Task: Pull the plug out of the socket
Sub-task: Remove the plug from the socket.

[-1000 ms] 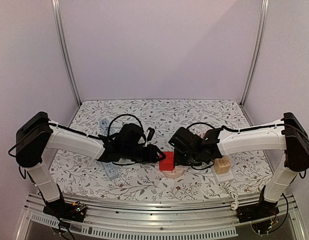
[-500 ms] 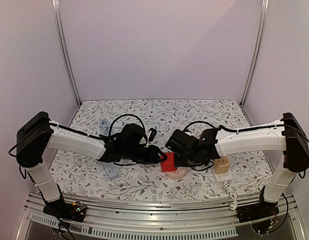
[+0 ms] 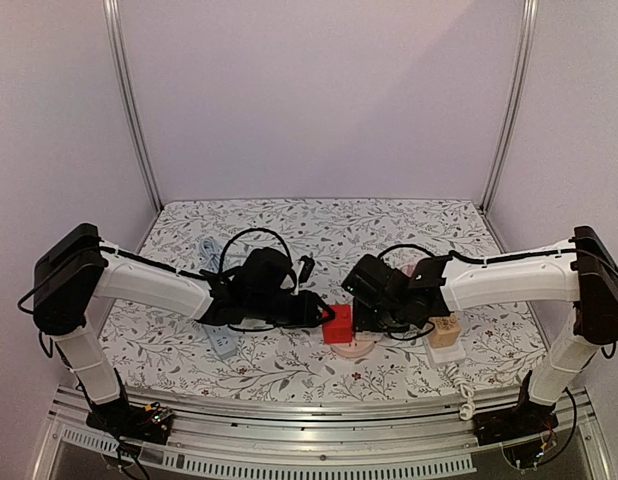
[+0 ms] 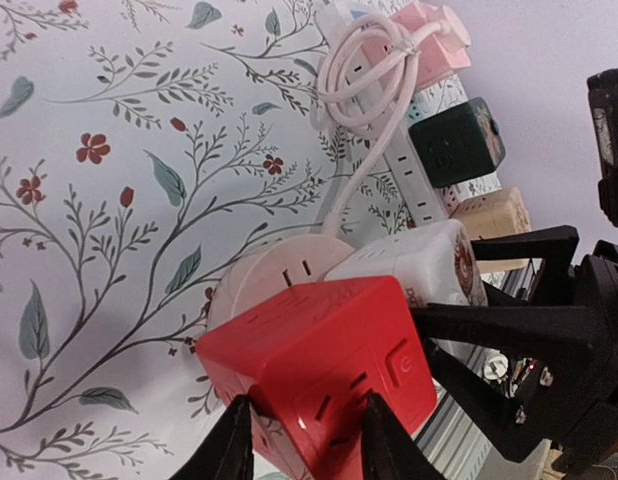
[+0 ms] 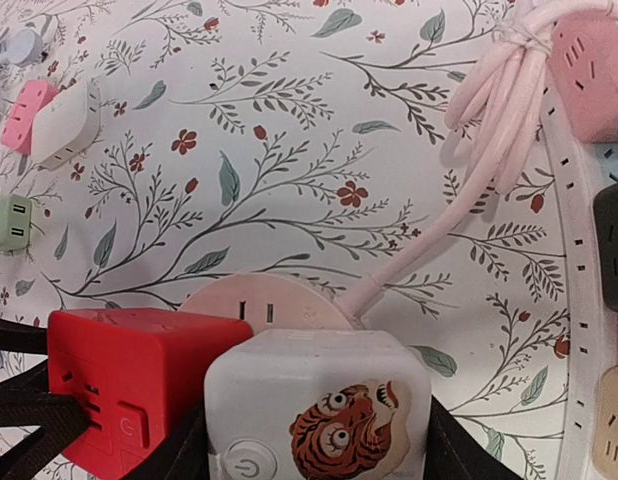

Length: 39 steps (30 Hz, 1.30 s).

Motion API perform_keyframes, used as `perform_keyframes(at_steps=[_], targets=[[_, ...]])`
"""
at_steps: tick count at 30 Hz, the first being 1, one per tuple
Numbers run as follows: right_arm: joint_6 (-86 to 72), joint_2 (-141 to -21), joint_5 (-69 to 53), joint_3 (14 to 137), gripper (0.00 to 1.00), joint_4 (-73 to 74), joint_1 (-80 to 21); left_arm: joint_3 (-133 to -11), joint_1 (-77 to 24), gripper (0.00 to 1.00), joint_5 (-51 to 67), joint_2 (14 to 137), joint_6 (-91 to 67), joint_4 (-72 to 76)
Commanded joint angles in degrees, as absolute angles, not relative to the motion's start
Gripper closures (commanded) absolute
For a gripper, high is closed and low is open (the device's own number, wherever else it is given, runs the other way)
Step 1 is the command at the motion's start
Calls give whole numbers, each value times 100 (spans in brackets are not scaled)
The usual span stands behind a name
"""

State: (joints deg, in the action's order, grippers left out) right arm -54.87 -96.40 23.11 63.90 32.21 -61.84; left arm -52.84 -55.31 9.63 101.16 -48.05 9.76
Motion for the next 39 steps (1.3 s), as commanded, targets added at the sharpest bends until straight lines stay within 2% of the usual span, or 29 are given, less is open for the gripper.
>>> perform_keyframes(at_steps=[1, 7, 17, 23, 25, 28, 30, 34, 39], targets=[[-5479, -9387, 2651, 6785, 72, 3270, -6404, -5025, -5581, 65, 539, 10551, -4630, -430], [-5390, -9705, 3141, 7205, 72, 3706, -6707, -5177, -5598, 66, 571, 10632, -4590, -493], [-5339, -9773, 3280, 7310, 72, 3758, -6769, -5332, -5607, 67, 534, 10648, -4562, -565], [-5309, -9634, 3170, 7129, 72, 3677, -6655, -5349, -5600, 66, 191, 10086, -4326, -746], [-5213, -9460, 2939, 6963, 71, 3458, -6530, -5394, -5603, 55, 223, 9823, -4153, -868], [-4894, -9279, 2529, 6799, 71, 3133, -6393, -5319, -5607, 30, 195, 9291, -3955, -872], [-4651, -9264, 2250, 6750, 71, 2976, -6342, -5221, -5608, 18, 148, 8895, -3733, -849], [-4121, -9240, 1551, 6587, 72, 2543, -6248, -4902, -5614, 11, 393, 8323, -3003, -634], [-3405, -9104, 872, 6481, 71, 2250, -6159, -4390, -5712, 11, 935, 7974, -2203, -193]])
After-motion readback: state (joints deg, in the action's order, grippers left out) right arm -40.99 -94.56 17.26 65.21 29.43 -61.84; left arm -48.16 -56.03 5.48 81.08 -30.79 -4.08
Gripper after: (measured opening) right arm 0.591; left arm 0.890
